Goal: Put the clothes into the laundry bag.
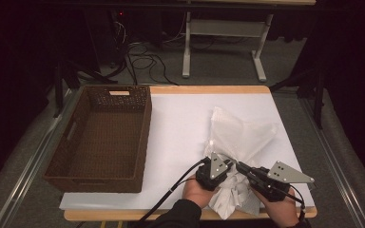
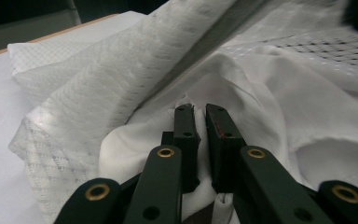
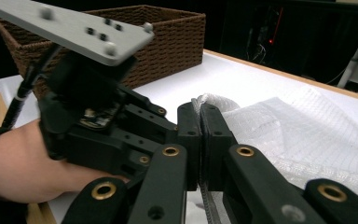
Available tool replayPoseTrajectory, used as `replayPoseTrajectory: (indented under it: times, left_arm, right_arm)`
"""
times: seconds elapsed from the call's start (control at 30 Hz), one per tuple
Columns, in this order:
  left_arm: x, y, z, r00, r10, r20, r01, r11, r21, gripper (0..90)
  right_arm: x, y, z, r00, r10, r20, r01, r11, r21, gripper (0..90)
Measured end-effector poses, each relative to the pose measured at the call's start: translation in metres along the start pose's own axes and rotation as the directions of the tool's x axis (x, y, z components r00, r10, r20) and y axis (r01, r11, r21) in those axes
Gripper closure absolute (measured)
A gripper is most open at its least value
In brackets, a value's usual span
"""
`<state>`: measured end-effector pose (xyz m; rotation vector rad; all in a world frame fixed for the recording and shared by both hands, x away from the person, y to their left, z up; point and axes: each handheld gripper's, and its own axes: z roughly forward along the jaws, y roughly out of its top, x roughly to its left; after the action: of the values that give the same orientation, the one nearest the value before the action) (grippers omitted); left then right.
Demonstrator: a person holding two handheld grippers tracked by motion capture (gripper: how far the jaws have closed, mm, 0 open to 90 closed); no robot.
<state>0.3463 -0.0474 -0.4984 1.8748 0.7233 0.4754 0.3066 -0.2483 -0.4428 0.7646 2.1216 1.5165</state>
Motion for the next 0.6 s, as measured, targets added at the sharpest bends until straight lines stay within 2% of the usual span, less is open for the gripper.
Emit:
replayPoseTrajectory:
  times: [0.03,0.17,0.23,0.33,0.43,0.53,0.6]
  left_arm:
    - [0.001,0.0,0.001,1.0,-0.006,-0.001,0.006,1.0,0.0,82.8]
    - [0.004,0.001,0.002,0.9997,-0.025,-0.008,0.024,0.9997,-0.004,81.6]
    - [0.005,0.001,-0.002,0.9995,-0.026,-0.016,0.026,0.9995,-0.018,77.9]
    - [0.006,0.003,-0.012,0.9991,-0.043,-0.005,0.042,0.9982,-0.043,64.0]
    - [0.005,0.004,-0.025,0.9993,-0.037,-0.003,0.037,0.9968,-0.071,52.0]
    - [0.007,0.005,-0.04,0.9989,-0.042,0.018,0.044,0.995,-0.09,42.9]
    - [0.01,0.005,-0.049,0.9991,-0.039,0.016,0.04,0.9948,-0.093,38.2]
  right_arm:
    - [0.0,0.0,0.0,0.9999,-0.013,-0.003,0.013,1.0,-0.007,89.6]
    - [-0.002,0.0,-0.001,1.0,-0.009,0.003,0.009,1.0,-0.009,89.6]
    - [-0.003,-0.001,0.0,1.0,-0.004,0.004,0.004,1.0,-0.005,89.6]
    - [-0.005,-0.002,-0.001,0.9999,0.0,0.014,0.0,1.0,0.003,89.6]
    - [-0.005,-0.003,0.0,0.9999,0.005,0.016,-0.006,1.0,0.006,89.6]
    - [-0.005,-0.003,0.0,0.9999,0.003,0.016,-0.003,1.0,0.005,89.5]
    - [-0.005,-0.003,0.0,0.9998,0.005,0.018,-0.005,1.0,0.009,89.6]
